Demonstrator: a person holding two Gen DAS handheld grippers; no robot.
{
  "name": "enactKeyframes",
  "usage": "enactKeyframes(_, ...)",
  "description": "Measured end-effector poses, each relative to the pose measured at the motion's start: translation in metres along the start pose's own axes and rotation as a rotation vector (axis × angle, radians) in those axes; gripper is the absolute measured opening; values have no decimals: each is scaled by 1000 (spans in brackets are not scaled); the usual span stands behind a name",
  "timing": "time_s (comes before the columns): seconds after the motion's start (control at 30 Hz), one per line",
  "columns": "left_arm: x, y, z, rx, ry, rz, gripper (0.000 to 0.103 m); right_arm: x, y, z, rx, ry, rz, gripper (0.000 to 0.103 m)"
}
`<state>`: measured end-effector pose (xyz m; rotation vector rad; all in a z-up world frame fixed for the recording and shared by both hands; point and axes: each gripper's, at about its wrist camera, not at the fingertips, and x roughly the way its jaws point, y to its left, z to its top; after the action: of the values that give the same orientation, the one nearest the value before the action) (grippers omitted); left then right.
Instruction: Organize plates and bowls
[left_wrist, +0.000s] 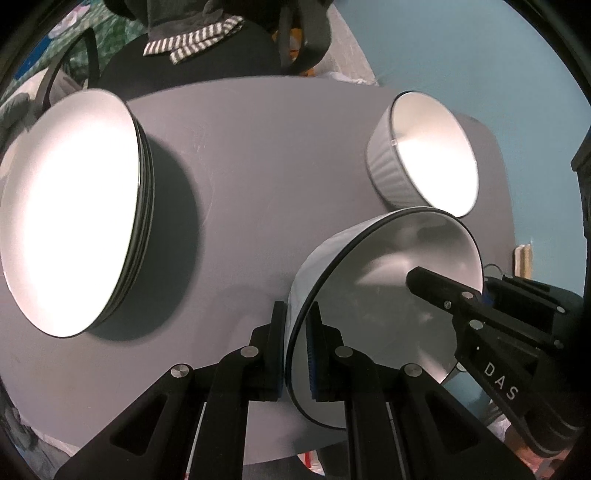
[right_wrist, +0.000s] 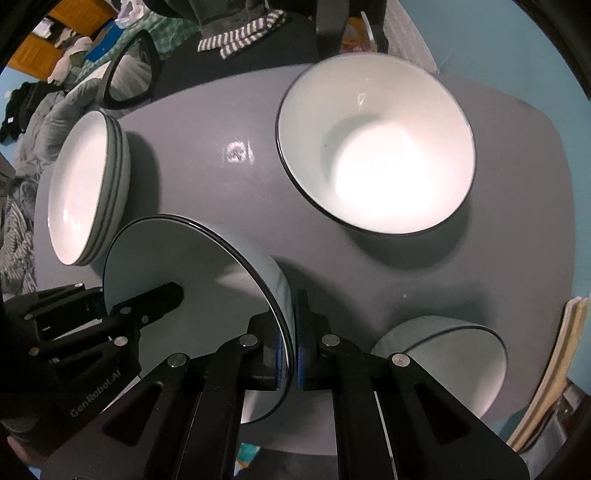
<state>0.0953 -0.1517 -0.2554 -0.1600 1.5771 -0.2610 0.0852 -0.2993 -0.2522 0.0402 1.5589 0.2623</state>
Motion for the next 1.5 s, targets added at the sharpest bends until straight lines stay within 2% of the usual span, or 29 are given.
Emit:
enactKeyframes(0.37,-43,-20,10,65,-46,-17,9,-39,-10,-5,13,-63,-9,6)
enactKeyframes(0.5,-38,-37,13,91,-57,-21,9,-49,-15,-3,26,-81,-15,6)
enactKeyframes(0.83,-34,-64,51,139,-71,-12,9,-64,-39,19,66,-107,-42,6)
enactKeyframes(1.17,-17,-73,82,134,-56,16,9,-56,-59,39,79,-85,-45,6)
enactKeyframes(1.5,-7,-81,95,147,-33,53,9,-47,-75,57,90,-64,-21,6)
